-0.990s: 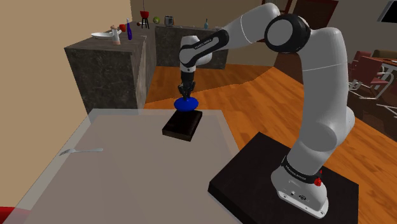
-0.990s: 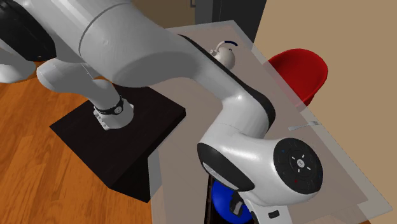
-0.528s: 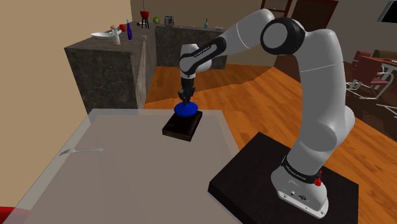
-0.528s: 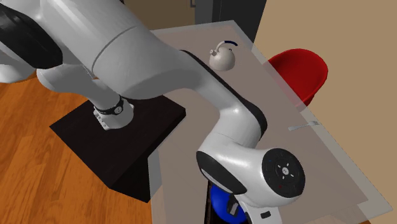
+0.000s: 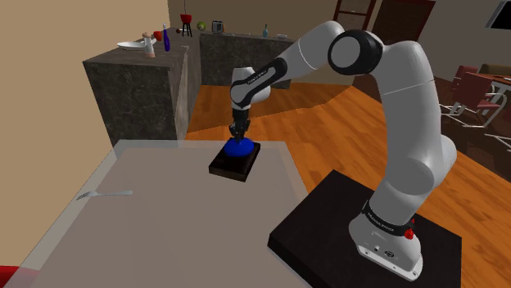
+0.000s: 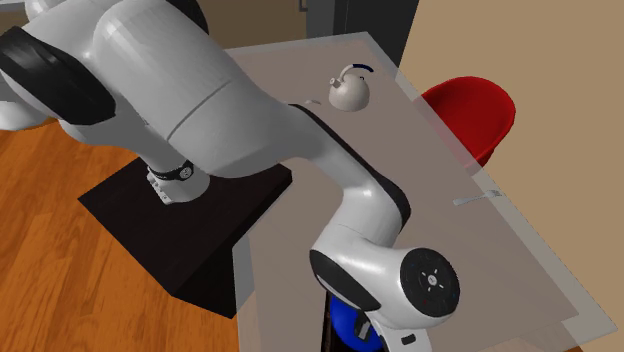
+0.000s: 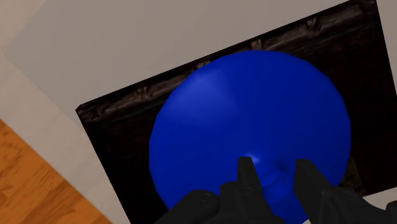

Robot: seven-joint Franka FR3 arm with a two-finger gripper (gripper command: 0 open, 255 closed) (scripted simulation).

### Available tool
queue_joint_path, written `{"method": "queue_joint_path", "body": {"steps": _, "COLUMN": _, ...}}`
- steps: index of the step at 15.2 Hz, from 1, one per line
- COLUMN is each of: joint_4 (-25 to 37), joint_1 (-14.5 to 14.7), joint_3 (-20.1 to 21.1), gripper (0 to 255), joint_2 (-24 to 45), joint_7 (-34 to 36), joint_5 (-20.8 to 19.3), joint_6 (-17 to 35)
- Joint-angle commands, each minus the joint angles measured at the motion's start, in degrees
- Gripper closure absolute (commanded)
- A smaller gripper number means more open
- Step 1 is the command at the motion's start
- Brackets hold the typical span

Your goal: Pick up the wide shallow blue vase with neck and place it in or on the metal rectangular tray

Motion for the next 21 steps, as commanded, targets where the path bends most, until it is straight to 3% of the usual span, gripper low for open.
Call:
{"method": "queue_joint_path", "body": {"steps": 1, "joint_4": -0.07, "joint_1": 0.08, "joint_3": -0.12, "gripper": 255, "joint_2": 1.04, "joint_7": 0.05, "joint_5": -0.16, "joint_6": 1.15}}
{"method": "queue_joint_path", "body": {"steps": 10, "joint_4": -0.05, "joint_1": 0.16, "joint_3": -0.23, "gripper": 255, "joint_2": 1.97, "joint_7": 0.11, "joint_5": -0.29, "joint_6": 2.05}}
{"method": "queue_joint_path", "body": {"steps": 11, "joint_4": 0.01, "joint_1": 0.18, "joint_3": -0.23, "gripper": 0, "joint_2": 2.00, "joint_7": 0.13, "joint_5": -0.30, "joint_6": 2.03}}
{"method": "queue_joint_path", "body": {"steps": 16, "joint_4": -0.05, "joint_1": 0.16, "joint_3": -0.23, "gripper": 0, "joint_2": 1.97, "joint_7": 0.11, "joint_5": -0.29, "joint_6": 2.05}}
{"method": "queue_joint_path", "body": {"steps": 21, "joint_4": 1.01, "joint_1": -0.28, "joint_3": 0.25, "gripper": 0, "joint_2": -2.26, "joint_7": -0.30, "joint_5": 0.38, "joint_6": -3.21}}
